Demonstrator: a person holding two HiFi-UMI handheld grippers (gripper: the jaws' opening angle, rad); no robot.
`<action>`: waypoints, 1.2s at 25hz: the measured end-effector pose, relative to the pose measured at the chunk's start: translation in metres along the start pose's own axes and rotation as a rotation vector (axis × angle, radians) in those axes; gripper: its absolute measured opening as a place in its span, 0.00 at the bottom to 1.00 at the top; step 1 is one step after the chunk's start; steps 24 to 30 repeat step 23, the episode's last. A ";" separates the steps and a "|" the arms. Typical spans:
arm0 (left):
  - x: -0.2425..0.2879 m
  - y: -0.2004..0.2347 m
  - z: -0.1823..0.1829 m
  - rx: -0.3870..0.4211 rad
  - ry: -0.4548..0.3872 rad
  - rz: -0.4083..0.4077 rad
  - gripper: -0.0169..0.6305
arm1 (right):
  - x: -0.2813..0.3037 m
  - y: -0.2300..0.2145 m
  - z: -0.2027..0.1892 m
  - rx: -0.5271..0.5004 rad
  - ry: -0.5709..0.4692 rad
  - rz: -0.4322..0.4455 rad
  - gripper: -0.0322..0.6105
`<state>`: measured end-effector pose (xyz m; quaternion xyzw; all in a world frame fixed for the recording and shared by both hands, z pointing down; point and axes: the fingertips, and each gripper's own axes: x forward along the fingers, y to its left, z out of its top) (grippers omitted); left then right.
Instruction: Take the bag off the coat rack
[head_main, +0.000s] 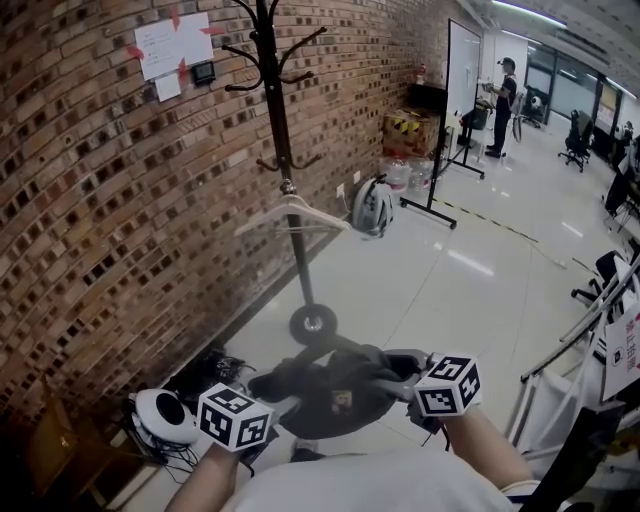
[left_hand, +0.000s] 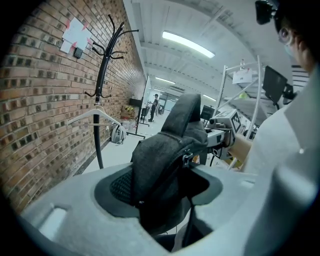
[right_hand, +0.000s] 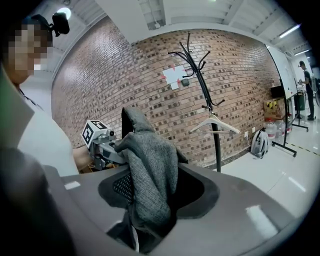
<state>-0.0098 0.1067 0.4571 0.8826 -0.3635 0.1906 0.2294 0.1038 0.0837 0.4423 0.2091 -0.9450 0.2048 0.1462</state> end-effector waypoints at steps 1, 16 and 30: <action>-0.001 -0.001 -0.001 0.000 0.001 0.001 0.42 | 0.000 0.001 -0.001 0.001 0.000 0.001 0.37; -0.004 -0.010 -0.010 -0.006 0.006 0.000 0.42 | -0.006 0.009 -0.009 0.005 0.005 -0.001 0.37; -0.006 -0.017 -0.014 -0.012 0.006 0.002 0.42 | -0.011 0.013 -0.013 0.001 0.009 0.001 0.37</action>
